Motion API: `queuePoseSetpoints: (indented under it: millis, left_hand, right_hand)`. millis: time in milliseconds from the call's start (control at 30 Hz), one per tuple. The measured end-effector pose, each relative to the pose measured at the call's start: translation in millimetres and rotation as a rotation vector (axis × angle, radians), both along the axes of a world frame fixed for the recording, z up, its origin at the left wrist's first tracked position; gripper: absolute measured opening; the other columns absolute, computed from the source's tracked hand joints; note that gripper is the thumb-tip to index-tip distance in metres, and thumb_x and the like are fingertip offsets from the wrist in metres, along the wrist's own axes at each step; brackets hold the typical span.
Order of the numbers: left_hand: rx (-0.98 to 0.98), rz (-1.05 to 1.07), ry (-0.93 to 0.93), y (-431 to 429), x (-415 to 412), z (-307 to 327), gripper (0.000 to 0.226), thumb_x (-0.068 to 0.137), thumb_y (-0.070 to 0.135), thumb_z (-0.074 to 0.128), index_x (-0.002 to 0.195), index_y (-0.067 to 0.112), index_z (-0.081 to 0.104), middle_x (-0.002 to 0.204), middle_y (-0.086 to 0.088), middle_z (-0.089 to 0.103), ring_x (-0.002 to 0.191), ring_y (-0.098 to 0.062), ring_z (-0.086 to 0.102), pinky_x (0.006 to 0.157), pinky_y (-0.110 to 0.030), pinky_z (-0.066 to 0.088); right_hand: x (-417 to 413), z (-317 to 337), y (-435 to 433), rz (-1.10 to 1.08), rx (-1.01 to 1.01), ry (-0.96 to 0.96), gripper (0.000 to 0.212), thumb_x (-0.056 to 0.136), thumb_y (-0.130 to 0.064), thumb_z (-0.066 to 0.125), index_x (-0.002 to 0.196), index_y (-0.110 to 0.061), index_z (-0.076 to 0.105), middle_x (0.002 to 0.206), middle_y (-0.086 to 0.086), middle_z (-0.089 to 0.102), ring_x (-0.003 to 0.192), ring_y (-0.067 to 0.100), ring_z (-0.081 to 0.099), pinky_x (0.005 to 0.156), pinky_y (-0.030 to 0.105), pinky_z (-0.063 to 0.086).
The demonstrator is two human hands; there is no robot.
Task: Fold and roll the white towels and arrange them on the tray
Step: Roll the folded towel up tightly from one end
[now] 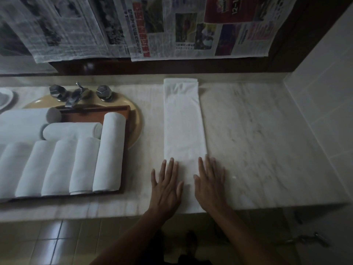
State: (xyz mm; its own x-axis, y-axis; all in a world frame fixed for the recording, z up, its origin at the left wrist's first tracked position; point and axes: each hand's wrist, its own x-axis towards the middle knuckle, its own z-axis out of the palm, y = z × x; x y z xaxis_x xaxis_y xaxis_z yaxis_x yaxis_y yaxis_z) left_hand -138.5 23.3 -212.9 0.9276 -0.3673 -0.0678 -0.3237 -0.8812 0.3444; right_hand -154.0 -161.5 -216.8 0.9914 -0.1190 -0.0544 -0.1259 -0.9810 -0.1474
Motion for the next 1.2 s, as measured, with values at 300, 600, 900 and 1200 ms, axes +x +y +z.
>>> queuePoseSetpoints:
  millis: [300,600,900,1200]
  left_hand:
    - [-0.048,-0.009,0.045,-1,5,-3,0.072,0.108,0.052,0.026,0.165,0.022,-0.006,0.171,0.001,-0.019,0.157,-0.019,-0.018,0.126,-0.056,-0.006]
    - [-0.103,-0.343,-0.079,41,-51,9,0.035,0.095,0.04,0.059,0.126,0.025,0.057,0.122,0.003,0.056,0.109,-0.014,0.051,0.087,-0.036,0.056]
    - [-0.066,-0.505,-0.024,51,-37,16,0.033,0.085,0.006,0.073,0.115,0.019,0.069,0.105,0.001,0.065,0.097,-0.019,0.06,0.073,-0.035,0.054]
    - [-0.185,-0.241,-0.048,46,-50,31,0.02,0.082,0.001,0.075,0.089,0.019,0.071,0.085,0.003,0.065,0.073,-0.018,0.063,0.06,-0.023,0.044]
  right_hand:
    - [24,-2,-22,0.084,0.082,0.01,0.064,0.106,-0.051,0.018,0.164,-0.023,0.021,0.172,0.004,0.011,0.159,0.026,0.007,0.124,0.058,0.01]
    - [-78,1,-42,0.518,0.307,-0.152,0.045,0.09,-0.031,0.07,0.133,-0.018,0.063,0.141,0.007,0.056,0.135,0.027,0.05,0.112,0.045,0.045]
    - [-73,8,-57,0.614,0.257,-0.2,0.025,0.082,-0.008,0.065,0.105,-0.015,0.072,0.105,0.002,0.065,0.096,0.022,0.06,0.076,0.034,0.054]
    - [-72,17,-70,0.424,0.413,-0.005,0.021,0.1,-0.015,0.061,0.115,-0.017,0.075,0.11,-0.003,0.066,0.103,0.012,0.06,0.088,0.023,0.051]
